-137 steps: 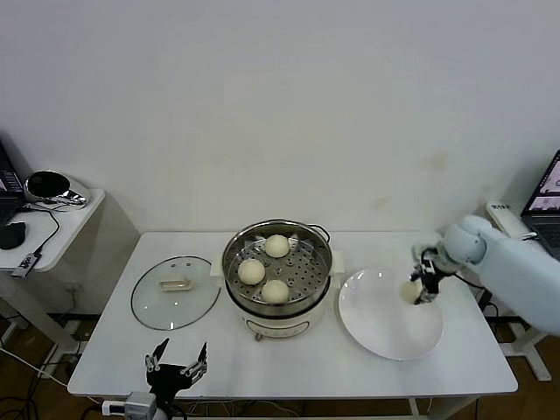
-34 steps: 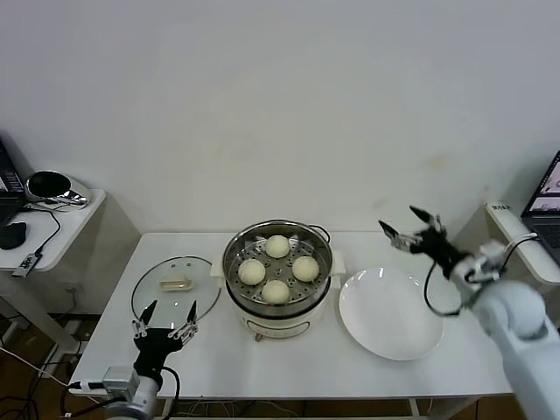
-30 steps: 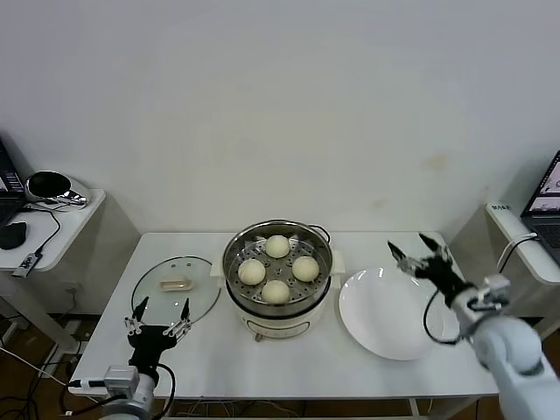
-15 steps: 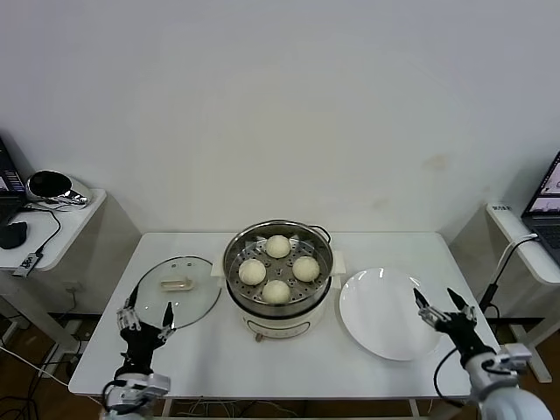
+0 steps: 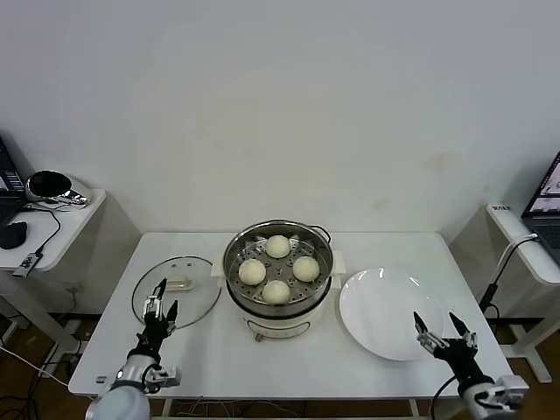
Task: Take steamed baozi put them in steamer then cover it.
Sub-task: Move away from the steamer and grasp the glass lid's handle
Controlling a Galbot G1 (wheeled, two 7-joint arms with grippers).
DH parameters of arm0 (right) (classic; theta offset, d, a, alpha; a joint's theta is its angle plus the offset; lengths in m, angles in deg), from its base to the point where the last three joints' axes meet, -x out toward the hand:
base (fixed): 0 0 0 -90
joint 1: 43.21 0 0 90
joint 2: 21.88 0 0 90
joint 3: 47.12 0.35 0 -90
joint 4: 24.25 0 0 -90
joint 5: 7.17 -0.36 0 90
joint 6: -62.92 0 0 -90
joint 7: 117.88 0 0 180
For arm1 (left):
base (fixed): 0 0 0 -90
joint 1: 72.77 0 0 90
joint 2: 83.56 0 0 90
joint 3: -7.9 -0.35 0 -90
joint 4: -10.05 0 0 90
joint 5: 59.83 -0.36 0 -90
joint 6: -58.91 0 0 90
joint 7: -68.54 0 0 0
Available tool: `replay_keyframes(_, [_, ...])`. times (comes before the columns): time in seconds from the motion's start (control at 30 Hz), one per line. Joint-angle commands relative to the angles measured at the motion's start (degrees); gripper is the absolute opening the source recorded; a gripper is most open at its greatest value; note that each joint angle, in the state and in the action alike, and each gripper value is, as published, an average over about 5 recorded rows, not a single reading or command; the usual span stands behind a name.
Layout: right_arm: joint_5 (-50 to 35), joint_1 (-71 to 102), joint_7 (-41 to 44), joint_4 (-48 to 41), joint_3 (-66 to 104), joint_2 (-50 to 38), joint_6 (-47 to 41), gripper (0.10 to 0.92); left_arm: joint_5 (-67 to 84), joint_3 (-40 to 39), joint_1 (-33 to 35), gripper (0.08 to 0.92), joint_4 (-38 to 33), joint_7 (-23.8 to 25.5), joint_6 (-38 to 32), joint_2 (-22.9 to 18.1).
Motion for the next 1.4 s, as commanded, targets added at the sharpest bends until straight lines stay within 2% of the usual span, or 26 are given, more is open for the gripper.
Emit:
replay_keyframes(0.03, [4.8,2.8,0.1,1.7,-0.4,4.0,1.1,0.823,-4.4,-2.5,-13.9,0.823,18.2,-3.0,-1.8,2.8])
replay_keyframes(0.33, [7.3,1.3,0.5,0.0,-1.2,4.2,1.4,0.823,-2.4,-3.3,-17.3,0.823,22.7,-2.8,3.3,2.3])
replay_keyframes(0.83, [8.6,-0.3,0.5,-2.5,-1.8,4.4,1.8,0.823,-1.7,-5.3,-19.9,0.823,26.4,-0.6,4.1,1.9])
replay_keyframes(1.13, [9.1,-0.7,0.5,-3.4,-1.8,4.9,2.5,0.823,-1.7,-6.0,-21.1,0.823,25.5,0.5,5.5,0.3])
replay_keyframes(1.4, [9.5,-0.7,0.5,-3.9,-1.2,4.9,3.0,0.823,-1.7,-6.2,-23.9,0.823,29.3,-0.9,6.1,-1.4])
